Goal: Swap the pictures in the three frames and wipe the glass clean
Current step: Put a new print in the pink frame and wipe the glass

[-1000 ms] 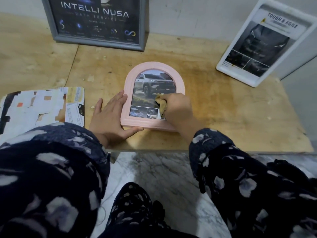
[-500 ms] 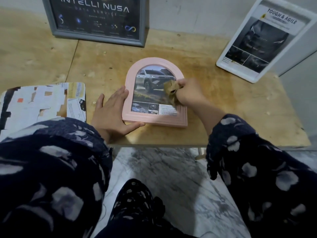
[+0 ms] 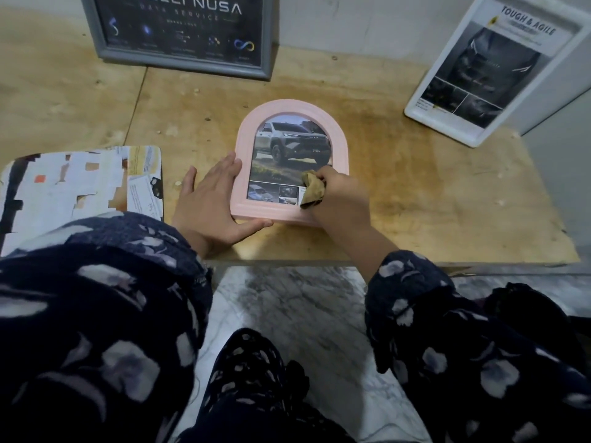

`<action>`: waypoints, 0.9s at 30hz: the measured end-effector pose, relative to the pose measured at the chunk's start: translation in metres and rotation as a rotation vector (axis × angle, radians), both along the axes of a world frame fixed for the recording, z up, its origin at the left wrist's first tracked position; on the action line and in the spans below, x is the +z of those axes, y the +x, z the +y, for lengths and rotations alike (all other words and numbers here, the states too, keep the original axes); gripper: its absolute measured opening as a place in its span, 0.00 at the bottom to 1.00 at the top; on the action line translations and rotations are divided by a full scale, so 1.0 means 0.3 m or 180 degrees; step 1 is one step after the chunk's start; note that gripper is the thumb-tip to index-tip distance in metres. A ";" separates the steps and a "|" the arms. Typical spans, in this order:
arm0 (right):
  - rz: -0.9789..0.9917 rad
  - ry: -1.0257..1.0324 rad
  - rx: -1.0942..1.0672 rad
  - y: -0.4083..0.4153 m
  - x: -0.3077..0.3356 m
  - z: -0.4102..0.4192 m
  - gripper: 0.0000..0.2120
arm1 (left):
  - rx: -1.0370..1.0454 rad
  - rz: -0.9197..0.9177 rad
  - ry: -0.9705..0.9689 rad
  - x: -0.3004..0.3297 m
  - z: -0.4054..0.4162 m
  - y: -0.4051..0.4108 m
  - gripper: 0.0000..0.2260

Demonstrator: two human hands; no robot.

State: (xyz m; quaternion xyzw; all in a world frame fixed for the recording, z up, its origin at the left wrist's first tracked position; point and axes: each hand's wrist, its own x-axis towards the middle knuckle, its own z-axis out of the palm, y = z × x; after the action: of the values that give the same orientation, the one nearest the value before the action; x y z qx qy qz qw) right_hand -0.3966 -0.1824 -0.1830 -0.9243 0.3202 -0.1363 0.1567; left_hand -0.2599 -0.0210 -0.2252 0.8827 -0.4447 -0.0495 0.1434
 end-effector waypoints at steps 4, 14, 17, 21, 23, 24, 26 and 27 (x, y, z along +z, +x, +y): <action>0.0347 0.0441 0.0064 0.026 0.003 0.008 0.15 | -0.0019 0.0000 0.0039 -0.006 -0.003 0.005 0.53; 0.0105 0.1279 -0.0004 0.061 0.008 0.028 0.07 | -0.0016 -0.0016 -0.0004 -0.009 -0.004 0.003 0.52; 0.0130 0.1330 0.0156 0.089 0.010 0.048 0.09 | -0.0005 0.0009 -0.0019 -0.009 -0.004 0.006 0.52; -0.0055 0.1368 0.0297 0.126 -0.006 0.079 0.11 | -0.0020 0.0025 -0.0027 -0.014 -0.006 0.007 0.51; -0.0112 0.1412 0.0302 0.134 -0.011 0.081 0.12 | -0.0023 0.0003 -0.0025 -0.015 -0.005 0.006 0.51; -0.0132 0.1455 0.0301 0.136 -0.013 0.078 0.12 | -0.0023 -0.0004 -0.0018 -0.015 -0.005 0.007 0.51; -0.0178 0.1527 0.0323 0.137 -0.012 0.079 0.12 | -0.0021 -0.0002 -0.0024 -0.014 -0.004 0.008 0.51; -0.0199 0.1558 0.0351 0.140 -0.011 0.082 0.12 | -0.0015 0.0001 -0.0026 -0.013 -0.003 0.008 0.51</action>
State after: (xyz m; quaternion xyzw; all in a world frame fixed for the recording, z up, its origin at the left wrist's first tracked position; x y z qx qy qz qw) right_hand -0.3546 -0.1579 -0.1862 -0.8703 0.2878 -0.0744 0.3928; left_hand -0.2576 -0.0220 -0.2293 0.8811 -0.4470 -0.0481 0.1469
